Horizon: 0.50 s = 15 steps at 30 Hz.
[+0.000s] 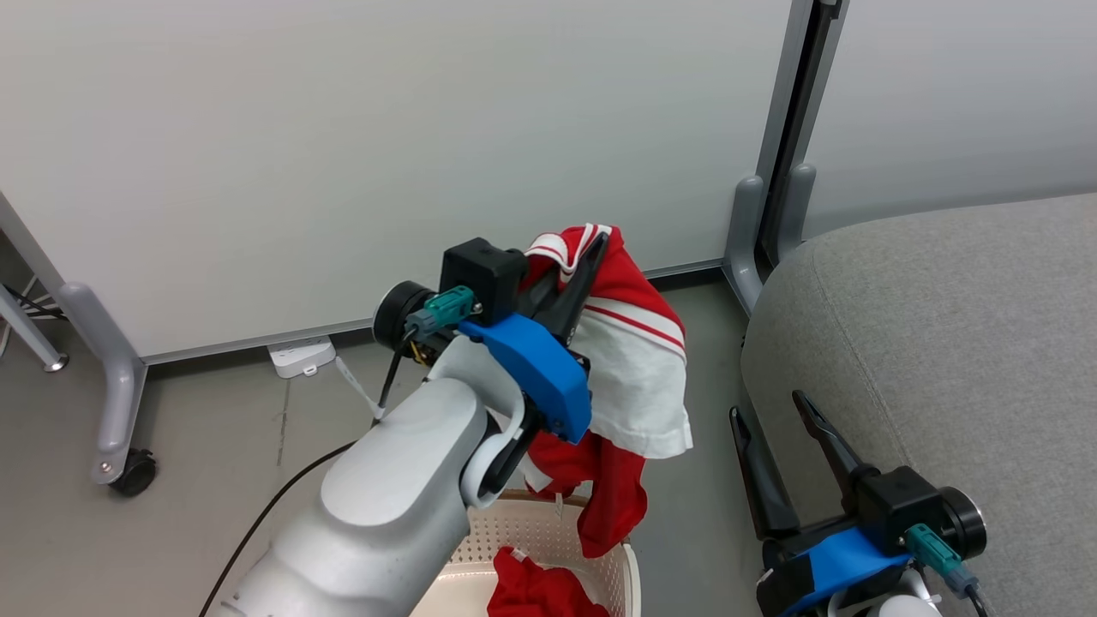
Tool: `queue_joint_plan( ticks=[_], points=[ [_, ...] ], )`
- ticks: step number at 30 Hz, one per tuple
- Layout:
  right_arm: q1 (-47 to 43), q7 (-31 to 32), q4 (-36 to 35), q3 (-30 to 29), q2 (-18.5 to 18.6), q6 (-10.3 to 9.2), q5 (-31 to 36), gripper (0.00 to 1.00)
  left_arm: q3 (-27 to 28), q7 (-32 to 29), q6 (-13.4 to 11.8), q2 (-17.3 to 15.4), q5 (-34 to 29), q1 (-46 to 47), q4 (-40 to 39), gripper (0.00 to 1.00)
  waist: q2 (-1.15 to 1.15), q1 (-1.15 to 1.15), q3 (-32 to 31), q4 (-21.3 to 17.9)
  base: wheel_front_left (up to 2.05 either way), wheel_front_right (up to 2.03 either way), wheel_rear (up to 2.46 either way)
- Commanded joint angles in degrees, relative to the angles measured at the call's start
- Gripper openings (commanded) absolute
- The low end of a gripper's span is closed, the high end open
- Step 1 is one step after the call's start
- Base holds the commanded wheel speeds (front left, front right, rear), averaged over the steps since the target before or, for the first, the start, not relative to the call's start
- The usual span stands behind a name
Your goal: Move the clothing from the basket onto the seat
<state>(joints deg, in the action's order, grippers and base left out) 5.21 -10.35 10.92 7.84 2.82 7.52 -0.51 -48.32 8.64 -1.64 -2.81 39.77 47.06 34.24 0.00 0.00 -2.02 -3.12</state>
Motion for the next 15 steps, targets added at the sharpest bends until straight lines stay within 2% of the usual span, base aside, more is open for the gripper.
queue_joint_plan(
  ticks=[1,15],
  points=[
    [-0.9,0.0,-0.3,0.2,0.1,-0.05,0.2,1.0,-0.9,-0.1,-0.5,-0.2,0.5,1.1,-0.2,0.0,0.0,0.0,0.1,0.0,0.0,0.0,0.0],
    [0.6,0.6,0.1,1.9,0.1,-0.05,-0.5,1.0,-6.3,1.8,-2.3,-0.2,5.2,3.3,1.8,0.0,0.0,0.0,0.7,-0.5,0.0,0.0,0.0]
  ],
)
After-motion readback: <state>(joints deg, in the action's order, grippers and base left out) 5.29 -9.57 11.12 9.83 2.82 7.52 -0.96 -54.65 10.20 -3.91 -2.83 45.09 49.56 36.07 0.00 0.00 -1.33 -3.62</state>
